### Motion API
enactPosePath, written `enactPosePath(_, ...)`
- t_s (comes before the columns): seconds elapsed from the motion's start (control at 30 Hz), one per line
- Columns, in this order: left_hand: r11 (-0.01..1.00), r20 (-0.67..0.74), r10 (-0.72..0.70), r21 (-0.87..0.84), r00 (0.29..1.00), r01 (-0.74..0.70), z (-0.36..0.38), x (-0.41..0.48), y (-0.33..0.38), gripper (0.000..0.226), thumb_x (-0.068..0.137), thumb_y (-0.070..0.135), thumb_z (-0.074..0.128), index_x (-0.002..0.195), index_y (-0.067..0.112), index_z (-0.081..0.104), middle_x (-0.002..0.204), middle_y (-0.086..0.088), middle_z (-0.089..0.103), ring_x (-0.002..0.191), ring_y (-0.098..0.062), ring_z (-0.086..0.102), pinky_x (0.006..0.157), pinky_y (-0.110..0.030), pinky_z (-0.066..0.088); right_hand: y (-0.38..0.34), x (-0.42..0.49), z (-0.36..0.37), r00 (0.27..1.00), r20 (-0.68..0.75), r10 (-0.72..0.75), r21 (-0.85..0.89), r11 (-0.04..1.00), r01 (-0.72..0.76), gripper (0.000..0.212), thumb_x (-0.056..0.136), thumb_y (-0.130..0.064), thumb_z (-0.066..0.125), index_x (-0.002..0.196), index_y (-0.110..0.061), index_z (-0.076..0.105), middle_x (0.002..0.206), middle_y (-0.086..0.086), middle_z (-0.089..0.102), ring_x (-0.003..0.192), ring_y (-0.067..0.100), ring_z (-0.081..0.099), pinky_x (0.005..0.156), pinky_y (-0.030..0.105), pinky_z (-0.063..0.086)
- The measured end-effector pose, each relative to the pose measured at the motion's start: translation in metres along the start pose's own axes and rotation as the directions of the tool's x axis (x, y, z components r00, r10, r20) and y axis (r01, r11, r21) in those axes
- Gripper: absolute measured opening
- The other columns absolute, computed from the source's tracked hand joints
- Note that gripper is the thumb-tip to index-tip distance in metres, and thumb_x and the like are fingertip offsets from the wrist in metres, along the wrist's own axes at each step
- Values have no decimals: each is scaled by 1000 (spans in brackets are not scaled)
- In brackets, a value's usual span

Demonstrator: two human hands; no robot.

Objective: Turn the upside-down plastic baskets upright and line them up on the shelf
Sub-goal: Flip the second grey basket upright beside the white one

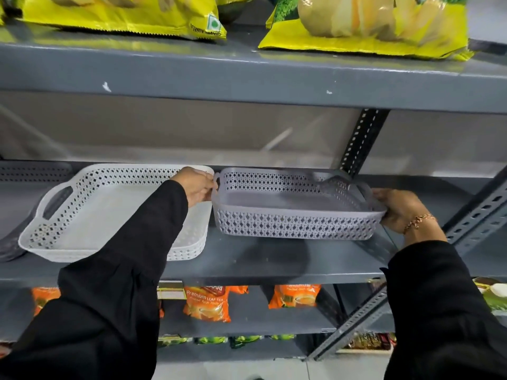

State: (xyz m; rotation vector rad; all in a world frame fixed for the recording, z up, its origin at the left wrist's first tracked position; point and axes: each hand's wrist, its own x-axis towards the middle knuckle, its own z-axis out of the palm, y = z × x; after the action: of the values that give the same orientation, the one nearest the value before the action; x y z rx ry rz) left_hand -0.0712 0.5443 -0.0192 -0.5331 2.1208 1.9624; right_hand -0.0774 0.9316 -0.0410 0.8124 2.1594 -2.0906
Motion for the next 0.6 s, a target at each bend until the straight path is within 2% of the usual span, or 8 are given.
enactPosePath(0.07,998,12,-35,49,999,35,1,-1,1,20,90,-16,47,95,2,53,78,-14,58,38,-11,65,37,-20,53,0,6,0,999,-36,-13,-128,992,8,25,87,7,41,77,2,63,65,11,72,43,15,64,45,21,52)
enactPosePath(0.1,995,8,-50,90,999,49,3,-2,3,15,91,-12,46,89,1,53,75,-14,58,39,-13,65,36,-20,53,0,10,0,997,-69,-33,-212,977,17,22,86,8,43,83,6,64,84,19,73,53,18,65,52,25,52)
enactPosePath(0.2,976,44,-124,188,991,114,13,-13,8,23,100,12,41,82,4,54,57,-10,68,39,-15,66,44,-22,55,2,13,4,989,-124,-84,-495,869,12,33,88,-2,50,118,8,61,127,27,58,90,23,55,76,32,44)
enactPosePath(0.23,968,62,-147,215,987,131,15,-15,9,30,101,21,39,86,2,57,66,-13,72,53,-18,71,59,-27,59,2,11,6,985,-141,-96,-542,841,5,36,89,-4,51,122,7,59,130,26,57,97,27,57,77,28,40)
enactPosePath(0.3,953,65,-181,260,981,159,17,-18,8,48,102,32,32,112,-7,58,110,-25,67,102,-32,68,93,-37,49,6,9,9,980,-166,-108,-610,792,-16,37,90,-5,50,124,7,57,131,25,56,116,34,56,75,24,34)
enactPosePath(0.37,950,50,-193,259,980,174,19,-21,8,57,103,35,28,127,-12,48,132,-29,54,124,-36,55,103,-41,41,9,7,14,971,-205,-120,-621,783,-35,38,91,-9,49,126,6,56,132,24,55,123,35,52,75,25,32)
enactPosePath(0.5,966,71,-200,182,977,185,29,-28,11,54,102,39,23,86,-1,55,112,-20,55,81,-27,61,91,-39,42,11,4,18,955,-278,-105,-625,775,-97,43,88,-10,49,125,12,51,129,24,56,120,37,53,80,34,40)
enactPosePath(0.6,970,86,-216,135,973,204,34,-23,6,53,101,44,20,102,4,55,97,-13,62,82,-25,61,90,-41,42,13,-2,20,957,-267,-114,-653,751,-93,41,90,-10,48,127,8,53,131,23,55,122,36,52,86,35,43)
